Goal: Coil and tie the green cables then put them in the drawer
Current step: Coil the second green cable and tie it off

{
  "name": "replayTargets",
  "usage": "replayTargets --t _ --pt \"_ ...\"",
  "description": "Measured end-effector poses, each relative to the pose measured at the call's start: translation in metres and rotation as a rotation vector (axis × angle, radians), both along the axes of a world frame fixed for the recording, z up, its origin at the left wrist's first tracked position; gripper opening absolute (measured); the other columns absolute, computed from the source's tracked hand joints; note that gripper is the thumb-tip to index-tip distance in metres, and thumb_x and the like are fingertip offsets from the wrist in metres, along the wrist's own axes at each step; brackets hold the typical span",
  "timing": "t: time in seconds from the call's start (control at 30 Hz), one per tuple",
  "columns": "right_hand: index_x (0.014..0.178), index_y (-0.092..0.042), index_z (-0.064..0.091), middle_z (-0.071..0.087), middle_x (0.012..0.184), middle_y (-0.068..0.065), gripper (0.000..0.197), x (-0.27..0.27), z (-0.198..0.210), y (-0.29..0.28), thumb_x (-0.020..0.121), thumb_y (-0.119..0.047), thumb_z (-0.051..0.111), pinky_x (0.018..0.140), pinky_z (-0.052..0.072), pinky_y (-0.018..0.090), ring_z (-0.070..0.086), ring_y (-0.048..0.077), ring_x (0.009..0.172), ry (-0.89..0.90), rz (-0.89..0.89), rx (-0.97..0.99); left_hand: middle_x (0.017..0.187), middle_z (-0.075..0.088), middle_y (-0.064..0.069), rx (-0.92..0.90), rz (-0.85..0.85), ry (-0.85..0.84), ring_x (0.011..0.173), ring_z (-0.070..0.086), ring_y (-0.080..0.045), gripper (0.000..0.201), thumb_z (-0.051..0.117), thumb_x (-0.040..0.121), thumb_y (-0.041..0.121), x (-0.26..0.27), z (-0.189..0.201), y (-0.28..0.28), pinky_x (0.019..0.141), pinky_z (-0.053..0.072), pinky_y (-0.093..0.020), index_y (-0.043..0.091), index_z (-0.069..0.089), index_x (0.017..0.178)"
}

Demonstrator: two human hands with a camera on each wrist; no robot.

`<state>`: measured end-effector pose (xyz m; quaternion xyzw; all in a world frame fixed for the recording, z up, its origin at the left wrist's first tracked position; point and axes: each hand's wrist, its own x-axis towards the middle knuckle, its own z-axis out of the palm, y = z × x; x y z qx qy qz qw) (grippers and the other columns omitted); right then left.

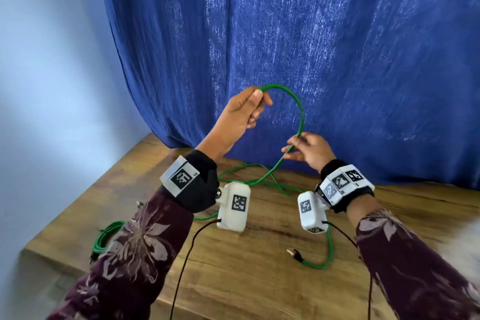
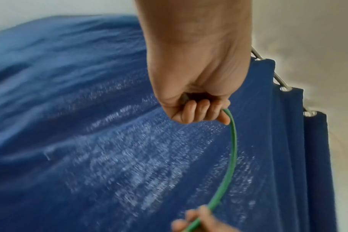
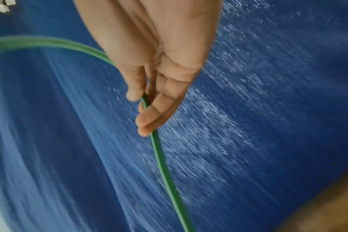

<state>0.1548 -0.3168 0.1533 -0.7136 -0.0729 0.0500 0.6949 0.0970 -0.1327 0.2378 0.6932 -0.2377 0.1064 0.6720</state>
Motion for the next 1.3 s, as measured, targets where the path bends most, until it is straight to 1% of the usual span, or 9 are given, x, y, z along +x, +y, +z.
replayTargets --t 0.1,0.23,0.43,0.6,0.7,0.87,0.97,1.1,1.3 --pt "0.074 -0.003 0.054 0.067 0.054 0.003 0.022 0.007 0.036 -0.008 0.095 -0.003 0.047 0.050 0.054 0.016 0.065 0.010 0.047 -0.142 -0.138 0.086 0.047 0.034 0.013 0.094 0.207 -0.018 0.041 0.031 0.001 0.029 0.033 0.101 0.016 0.008 -0.010 0.017 0.042 0.024 -0.010 0.015 0.058 0.086" --pt "0.082 -0.006 0.058 0.070 0.058 -0.004 0.017 -0.003 0.094 -0.002 0.090 0.007 0.051 0.057 0.053 0.014 0.066 0.007 0.055 -0.337 -0.075 0.140 0.042 0.033 0.000 0.251 0.355 0.018 0.036 0.036 0.003 0.024 0.053 0.094 0.017 0.015 -0.020 0.021 0.043 0.025 -0.007 0.005 0.063 0.112" --pt "0.087 -0.009 0.060 0.072 0.064 -0.006 0.016 -0.035 0.148 0.021 0.089 0.005 0.053 0.057 0.051 0.013 0.066 0.005 0.057 -0.502 0.060 0.150 0.037 0.031 0.009 0.377 0.198 0.058 0.035 0.028 -0.003 0.021 0.057 0.092 0.018 0.015 -0.010 -0.005 0.041 0.022 -0.015 0.004 0.067 0.104" --pt "0.111 -0.007 0.054 0.061 0.100 0.008 0.034 -0.028 0.108 0.005 0.082 0.010 0.059 0.062 0.055 0.016 0.062 0.007 0.077 -0.374 -0.033 0.121 0.041 0.033 0.013 0.175 0.167 0.024 0.037 0.028 -0.001 0.027 0.044 0.098 0.013 0.021 -0.004 -0.010 0.042 0.023 -0.015 0.018 0.057 0.075" --pt "0.129 -0.005 0.045 0.051 0.110 0.014 0.048 -0.027 0.046 0.016 0.084 0.006 0.058 0.053 0.054 0.015 0.061 0.003 0.052 -0.062 0.097 -0.094 0.044 0.041 0.012 0.000 0.091 0.018 0.039 0.031 0.001 0.028 0.037 0.100 0.009 0.019 0.006 -0.014 0.043 0.024 -0.010 0.015 0.055 0.079" --pt "0.087 -0.005 0.059 0.060 0.100 0.028 0.013 -0.017 0.003 0.034 0.093 0.001 0.049 0.052 0.053 0.014 0.063 0.003 0.048 -0.047 0.131 -0.278 0.052 0.050 0.011 -0.027 0.007 -0.076 0.043 0.031 0.000 0.027 0.034 0.100 0.010 0.019 0.019 -0.013 0.046 0.025 -0.013 0.015 0.056 0.086" --pt "0.099 0.003 0.057 0.062 0.101 0.033 0.012 -0.003 0.024 0.016 0.093 0.004 0.047 0.045 0.051 0.014 0.059 0.003 0.038 -0.129 -0.078 -0.266 0.053 0.050 0.011 -0.053 0.087 -0.076 0.043 0.031 0.000 0.026 0.035 0.100 0.009 0.018 0.018 0.009 0.045 0.024 -0.013 0.015 0.058 0.089" --pt "0.078 -0.015 0.049 0.067 0.081 0.015 0.021 0.001 0.067 -0.006 0.082 -0.002 0.066 0.035 0.040 0.013 0.048 0.001 0.030 -0.369 -0.255 -0.293 0.048 0.046 0.011 -0.099 0.264 -0.028 0.041 0.029 0.000 0.025 0.037 0.100 0.012 0.024 0.011 0.041 0.041 0.023 -0.012 0.014 0.059 0.088" --pt "0.069 -0.018 0.066 0.057 0.052 -0.016 0.018 0.008 0.095 -0.014 0.066 -0.025 0.082 0.058 0.040 0.014 0.050 -0.007 0.045 -0.584 -0.383 -0.440 0.046 0.050 0.011 -0.107 0.411 -0.011 0.042 0.034 -0.001 0.027 0.040 0.100 0.015 0.030 -0.005 0.049 0.041 0.026 -0.012 0.018 0.062 0.085"
